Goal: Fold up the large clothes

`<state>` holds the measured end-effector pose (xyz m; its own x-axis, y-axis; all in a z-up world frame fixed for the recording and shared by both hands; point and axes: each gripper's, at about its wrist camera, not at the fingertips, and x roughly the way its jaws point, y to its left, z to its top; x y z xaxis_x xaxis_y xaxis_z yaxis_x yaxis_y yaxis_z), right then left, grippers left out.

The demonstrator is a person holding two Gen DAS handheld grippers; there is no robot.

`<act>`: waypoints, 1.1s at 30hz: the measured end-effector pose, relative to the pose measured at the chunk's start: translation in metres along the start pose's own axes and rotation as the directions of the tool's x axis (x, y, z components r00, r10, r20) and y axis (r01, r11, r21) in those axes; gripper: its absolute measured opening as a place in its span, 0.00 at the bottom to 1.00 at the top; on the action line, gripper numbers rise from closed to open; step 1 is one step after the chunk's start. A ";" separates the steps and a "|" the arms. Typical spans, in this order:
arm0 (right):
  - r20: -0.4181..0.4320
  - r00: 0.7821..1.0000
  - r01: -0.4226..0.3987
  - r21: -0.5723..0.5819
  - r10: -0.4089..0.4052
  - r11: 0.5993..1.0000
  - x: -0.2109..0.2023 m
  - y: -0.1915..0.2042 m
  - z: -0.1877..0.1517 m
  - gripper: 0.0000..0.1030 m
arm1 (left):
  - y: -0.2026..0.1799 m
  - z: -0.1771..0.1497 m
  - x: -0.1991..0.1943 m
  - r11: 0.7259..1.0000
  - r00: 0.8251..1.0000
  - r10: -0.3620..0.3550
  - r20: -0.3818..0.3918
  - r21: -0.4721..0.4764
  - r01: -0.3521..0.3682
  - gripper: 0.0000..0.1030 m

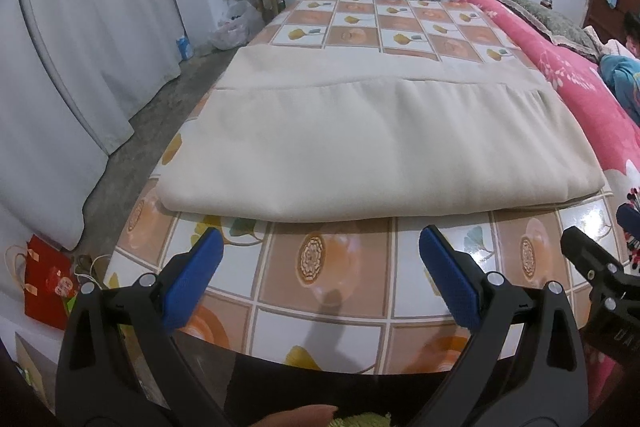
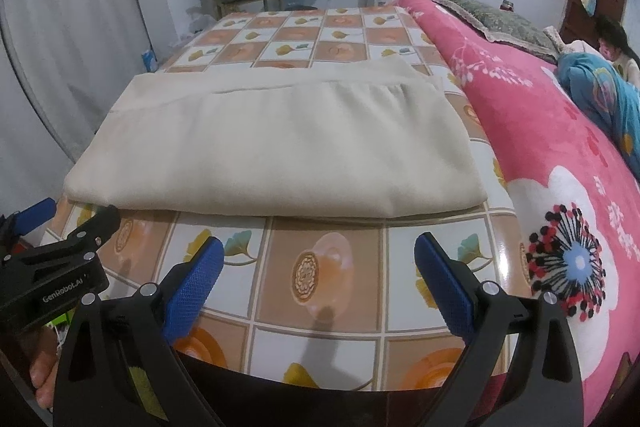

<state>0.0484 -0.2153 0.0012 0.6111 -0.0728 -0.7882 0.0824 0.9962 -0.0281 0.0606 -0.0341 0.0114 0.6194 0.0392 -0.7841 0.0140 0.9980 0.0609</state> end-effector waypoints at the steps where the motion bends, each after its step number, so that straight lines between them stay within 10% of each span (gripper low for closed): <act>1: -0.001 1.000 0.000 0.000 0.000 1.000 0.000 0.000 0.000 0.91 | 0.000 0.000 0.000 1.000 1.000 -0.002 -0.001 -0.002 0.002 0.92; 33: -0.003 1.000 0.000 -0.008 0.000 1.000 -0.001 0.001 0.001 0.91 | 0.002 0.000 0.004 1.000 1.000 -0.014 -0.020 -0.018 0.013 0.92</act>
<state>0.0487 -0.2140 0.0024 0.6087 -0.0726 -0.7901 0.0763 0.9965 -0.0328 0.0634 -0.0322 0.0086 0.6032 0.0265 -0.7972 0.0084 0.9992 0.0395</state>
